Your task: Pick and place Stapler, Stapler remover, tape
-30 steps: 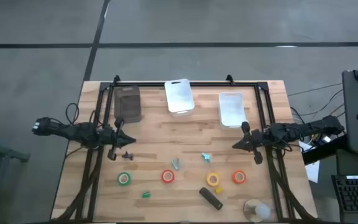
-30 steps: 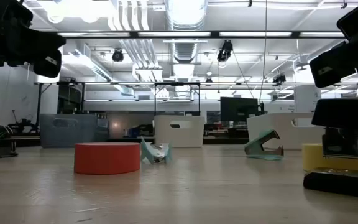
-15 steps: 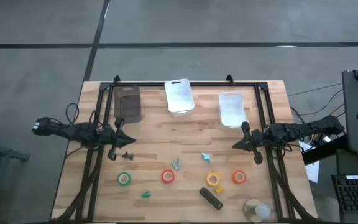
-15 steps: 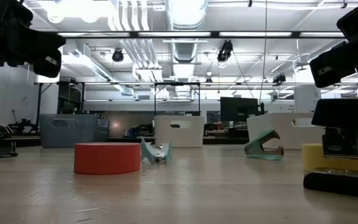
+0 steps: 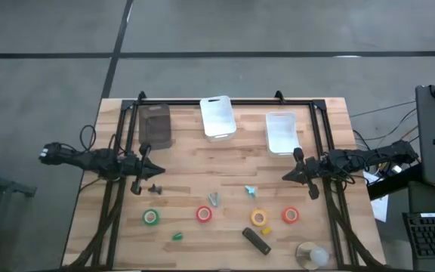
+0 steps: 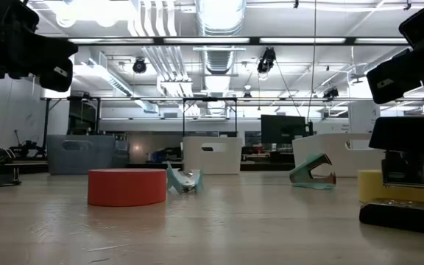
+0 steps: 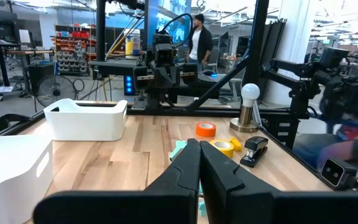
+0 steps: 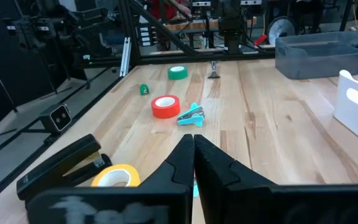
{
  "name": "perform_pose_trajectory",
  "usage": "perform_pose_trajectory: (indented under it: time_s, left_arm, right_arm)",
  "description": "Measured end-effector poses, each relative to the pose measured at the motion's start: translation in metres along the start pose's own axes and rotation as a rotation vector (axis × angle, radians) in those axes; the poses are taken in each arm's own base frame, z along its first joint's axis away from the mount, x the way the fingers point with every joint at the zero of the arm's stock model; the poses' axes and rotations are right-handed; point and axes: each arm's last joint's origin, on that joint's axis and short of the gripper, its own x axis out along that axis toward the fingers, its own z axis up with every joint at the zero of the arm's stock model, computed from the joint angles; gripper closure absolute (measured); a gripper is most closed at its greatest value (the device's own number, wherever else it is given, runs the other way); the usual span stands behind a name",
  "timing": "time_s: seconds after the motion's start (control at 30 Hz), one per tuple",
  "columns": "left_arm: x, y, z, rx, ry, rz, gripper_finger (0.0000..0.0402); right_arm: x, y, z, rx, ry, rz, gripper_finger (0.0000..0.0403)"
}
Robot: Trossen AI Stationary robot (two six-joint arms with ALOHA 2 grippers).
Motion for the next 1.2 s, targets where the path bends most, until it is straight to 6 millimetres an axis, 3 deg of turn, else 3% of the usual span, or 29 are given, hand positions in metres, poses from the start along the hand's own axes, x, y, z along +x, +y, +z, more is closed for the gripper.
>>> perform_pose_trajectory:
  time_s: [0.73,1.03,1.2]
  left_arm:
    - [0.000,0.000,0.000,0.000,0.000,0.000,0.0392]
    - [0.000,0.000,0.000,0.000,0.000,-0.001,0.0392]
    - [0.000,0.000,0.000,0.000,0.000,0.000,0.0392]
  right_arm:
    - [0.000,0.000,0.001,0.027,-0.008,0.001,0.0394]
    - [-0.005,0.006,0.030,0.049,-0.305,0.093,0.0394]
    - [-0.006,0.007,0.033,0.116,-0.331,0.145,0.0394]
